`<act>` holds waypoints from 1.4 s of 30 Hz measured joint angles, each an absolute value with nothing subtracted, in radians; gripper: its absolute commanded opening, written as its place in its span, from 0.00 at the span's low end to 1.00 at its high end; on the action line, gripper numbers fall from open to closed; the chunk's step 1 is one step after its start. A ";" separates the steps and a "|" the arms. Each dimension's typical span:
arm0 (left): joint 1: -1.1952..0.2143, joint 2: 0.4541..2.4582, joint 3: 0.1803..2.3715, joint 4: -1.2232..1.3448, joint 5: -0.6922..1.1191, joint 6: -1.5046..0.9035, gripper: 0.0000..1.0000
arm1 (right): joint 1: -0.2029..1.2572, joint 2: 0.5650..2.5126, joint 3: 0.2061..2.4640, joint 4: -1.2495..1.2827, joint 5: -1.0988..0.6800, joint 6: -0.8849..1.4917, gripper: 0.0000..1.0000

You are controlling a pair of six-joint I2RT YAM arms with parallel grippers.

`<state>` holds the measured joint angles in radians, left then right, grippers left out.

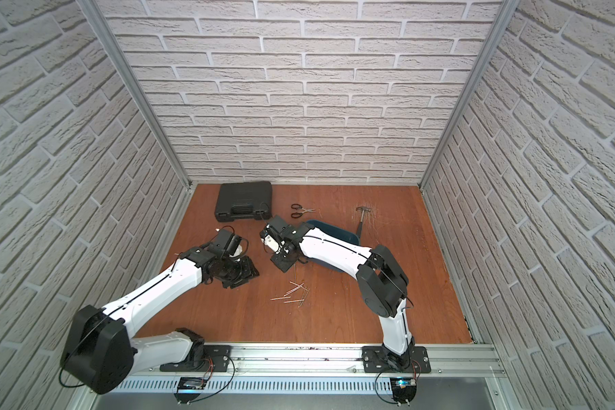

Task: Put the nails on the desktop into the storage box
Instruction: Pick up the nail from the center of the board, then place the nail in the storage box.

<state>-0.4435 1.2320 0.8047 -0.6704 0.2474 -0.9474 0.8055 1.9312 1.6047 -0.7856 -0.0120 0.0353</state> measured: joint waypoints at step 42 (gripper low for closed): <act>-0.509 1.427 0.994 -0.656 0.241 -0.907 0.48 | 0.465 1.653 1.422 -0.796 0.084 0.115 0.36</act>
